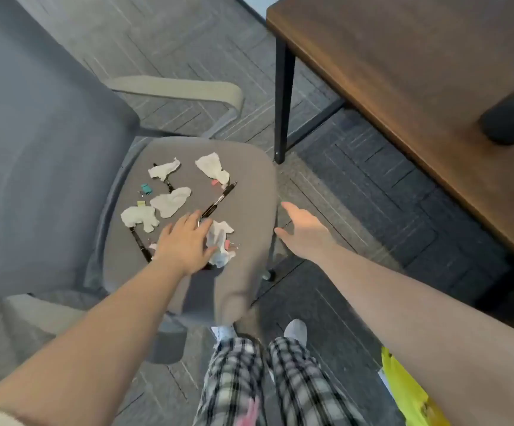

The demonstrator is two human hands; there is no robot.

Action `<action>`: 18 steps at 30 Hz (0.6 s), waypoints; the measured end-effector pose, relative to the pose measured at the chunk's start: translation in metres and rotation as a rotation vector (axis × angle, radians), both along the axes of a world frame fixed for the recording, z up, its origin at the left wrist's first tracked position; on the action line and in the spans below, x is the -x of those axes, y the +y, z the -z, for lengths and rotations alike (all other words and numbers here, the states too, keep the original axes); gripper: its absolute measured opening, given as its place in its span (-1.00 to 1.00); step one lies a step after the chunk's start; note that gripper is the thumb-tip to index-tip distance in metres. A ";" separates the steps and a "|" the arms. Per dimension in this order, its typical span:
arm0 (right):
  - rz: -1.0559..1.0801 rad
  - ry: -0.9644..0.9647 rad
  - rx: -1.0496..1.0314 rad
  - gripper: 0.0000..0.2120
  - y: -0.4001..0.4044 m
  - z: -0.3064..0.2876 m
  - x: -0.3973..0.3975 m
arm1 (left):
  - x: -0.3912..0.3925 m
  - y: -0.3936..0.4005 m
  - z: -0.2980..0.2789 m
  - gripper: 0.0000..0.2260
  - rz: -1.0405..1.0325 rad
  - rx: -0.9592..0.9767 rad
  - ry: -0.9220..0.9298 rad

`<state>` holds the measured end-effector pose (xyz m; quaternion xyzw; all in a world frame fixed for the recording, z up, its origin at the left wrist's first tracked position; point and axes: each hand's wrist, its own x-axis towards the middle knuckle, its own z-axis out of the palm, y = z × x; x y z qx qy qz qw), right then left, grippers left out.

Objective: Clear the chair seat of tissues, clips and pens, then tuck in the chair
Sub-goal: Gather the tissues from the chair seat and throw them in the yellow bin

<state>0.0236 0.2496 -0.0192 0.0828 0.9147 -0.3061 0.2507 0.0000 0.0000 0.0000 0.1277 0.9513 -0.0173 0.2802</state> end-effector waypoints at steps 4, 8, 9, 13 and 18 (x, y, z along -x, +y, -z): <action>-0.175 -0.152 -0.027 -0.42 -0.042 0.023 0.009 | 0.003 -0.049 0.025 -0.43 -0.138 0.110 -0.127; -0.210 -0.187 -0.049 -0.46 -0.091 0.048 0.025 | 0.010 -0.086 0.050 -0.55 -0.199 0.070 -0.184; -0.210 -0.193 -0.049 -0.50 -0.104 0.054 0.028 | 0.012 -0.093 0.055 -0.57 -0.202 0.069 -0.190; -0.231 -0.233 -0.069 -0.48 -0.150 0.071 0.036 | 0.016 -0.116 0.080 -0.51 -0.137 0.053 -0.212; -0.282 -0.163 -0.189 -0.49 -0.185 0.099 0.043 | 0.023 -0.133 0.110 -0.45 -0.091 -0.026 -0.254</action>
